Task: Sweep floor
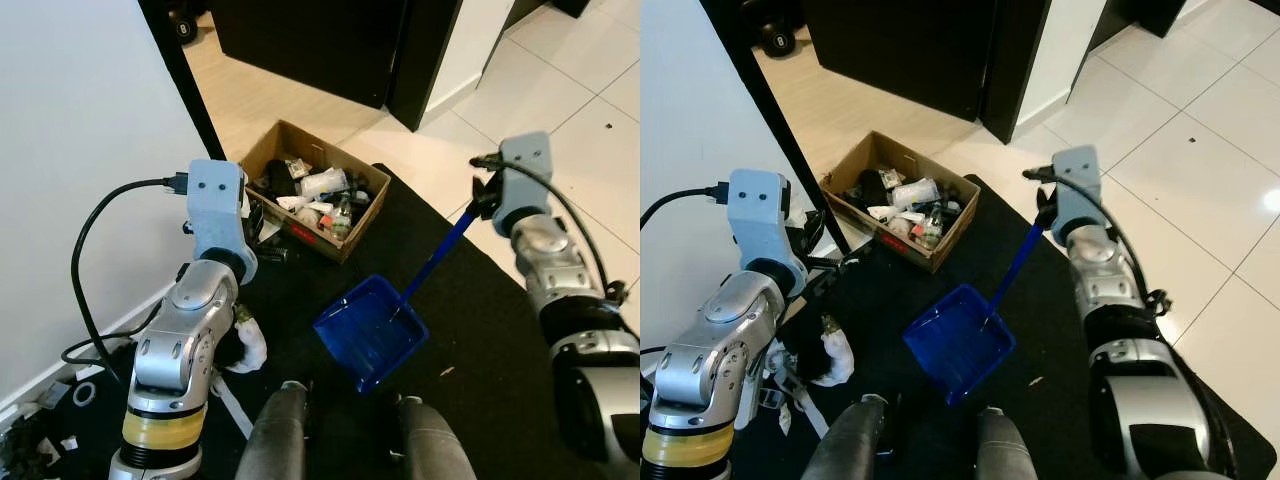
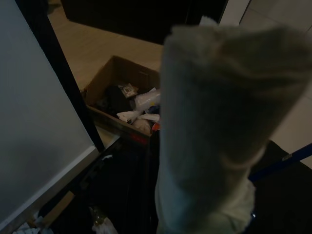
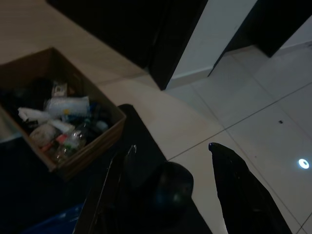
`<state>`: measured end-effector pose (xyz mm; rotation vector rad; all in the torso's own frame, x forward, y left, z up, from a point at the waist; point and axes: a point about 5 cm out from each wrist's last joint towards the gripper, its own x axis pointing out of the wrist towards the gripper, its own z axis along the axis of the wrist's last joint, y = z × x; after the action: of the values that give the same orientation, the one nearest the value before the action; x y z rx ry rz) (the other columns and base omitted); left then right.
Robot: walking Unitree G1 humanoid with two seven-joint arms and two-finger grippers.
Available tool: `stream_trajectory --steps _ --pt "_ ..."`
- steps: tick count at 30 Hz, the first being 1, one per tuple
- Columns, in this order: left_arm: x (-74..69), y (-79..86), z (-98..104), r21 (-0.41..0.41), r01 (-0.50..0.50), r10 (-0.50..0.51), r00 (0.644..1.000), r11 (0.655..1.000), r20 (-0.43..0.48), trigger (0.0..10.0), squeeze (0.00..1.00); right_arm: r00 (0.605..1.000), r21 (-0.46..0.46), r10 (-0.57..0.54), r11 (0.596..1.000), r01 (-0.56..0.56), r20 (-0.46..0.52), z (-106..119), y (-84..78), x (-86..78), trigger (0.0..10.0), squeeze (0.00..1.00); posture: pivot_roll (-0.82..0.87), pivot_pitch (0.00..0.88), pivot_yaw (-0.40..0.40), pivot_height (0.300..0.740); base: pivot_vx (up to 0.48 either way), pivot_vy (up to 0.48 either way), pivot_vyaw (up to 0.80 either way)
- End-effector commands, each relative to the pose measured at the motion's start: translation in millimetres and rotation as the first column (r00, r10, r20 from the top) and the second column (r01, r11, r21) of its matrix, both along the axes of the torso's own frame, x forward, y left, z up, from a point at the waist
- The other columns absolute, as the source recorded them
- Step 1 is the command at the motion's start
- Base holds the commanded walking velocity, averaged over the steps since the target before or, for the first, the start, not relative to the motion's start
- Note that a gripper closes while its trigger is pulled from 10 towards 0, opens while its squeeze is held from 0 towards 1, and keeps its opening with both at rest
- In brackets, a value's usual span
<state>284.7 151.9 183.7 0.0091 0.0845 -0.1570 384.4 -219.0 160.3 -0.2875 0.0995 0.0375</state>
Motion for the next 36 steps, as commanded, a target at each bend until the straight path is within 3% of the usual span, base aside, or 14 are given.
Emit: stream_trajectory --steps 1,8,14,17,27,32,36 --pt "-0.5 2.3 -0.6 0.017 -0.028 0.027 1.000 0.999 0.010 10.0 0.00 0.990 -0.018 0.057 0.998 -0.060 -0.131 -17.5 -3.9 -4.4 10.0 0.00 0.07 0.244 -0.008 0.740 0.000 0.000 0.00" --pt "0.3 3.9 -0.6 0.016 -0.037 0.037 0.999 0.999 0.014 10.0 0.00 0.949 -0.025 0.150 0.986 -0.163 -0.277 -26.7 -17.0 -8.0 10.0 0.00 0.08 0.232 -0.011 0.740 0.000 0.000 0.00" --pt "0.1 5.5 -0.1 0.018 -0.046 0.046 0.999 0.999 0.018 10.0 0.00 0.952 -0.001 0.194 0.980 -0.200 -0.235 -17.7 -16.3 -4.7 10.0 0.00 0.09 0.226 -0.016 0.740 0.000 0.000 0.00" --pt "-1.7 8.6 0.4 0.022 -0.059 0.058 0.998 0.998 0.022 10.0 0.00 0.942 0.036 0.270 0.963 -0.268 -0.201 -8.9 -11.7 -1.8 10.0 0.00 0.10 0.226 -0.018 0.740 0.000 0.000 0.00" --pt "-9.1 15.7 1.0 0.039 -0.080 0.080 0.997 0.996 0.015 10.0 0.00 0.933 0.080 0.287 0.958 -0.276 -0.219 -6.8 -5.3 2.0 10.0 0.00 0.14 0.263 -0.012 0.740 0.000 0.000 0.00" --pt "-14.8 20.2 1.1 0.052 -0.093 0.093 0.996 0.994 0.007 10.0 0.00 0.902 0.122 0.340 0.940 -0.318 -0.267 -15.1 4.0 0.4 10.0 0.00 0.17 0.281 -0.015 0.740 0.000 0.000 0.00" --pt "-17.6 23.4 2.3 0.059 -0.106 0.106 0.994 0.993 0.008 10.0 0.00 0.899 0.122 0.349 0.937 -0.327 -0.265 -13.5 7.4 1.8 10.0 0.00 0.19 0.291 -0.020 0.740 0.000 0.000 0.00"
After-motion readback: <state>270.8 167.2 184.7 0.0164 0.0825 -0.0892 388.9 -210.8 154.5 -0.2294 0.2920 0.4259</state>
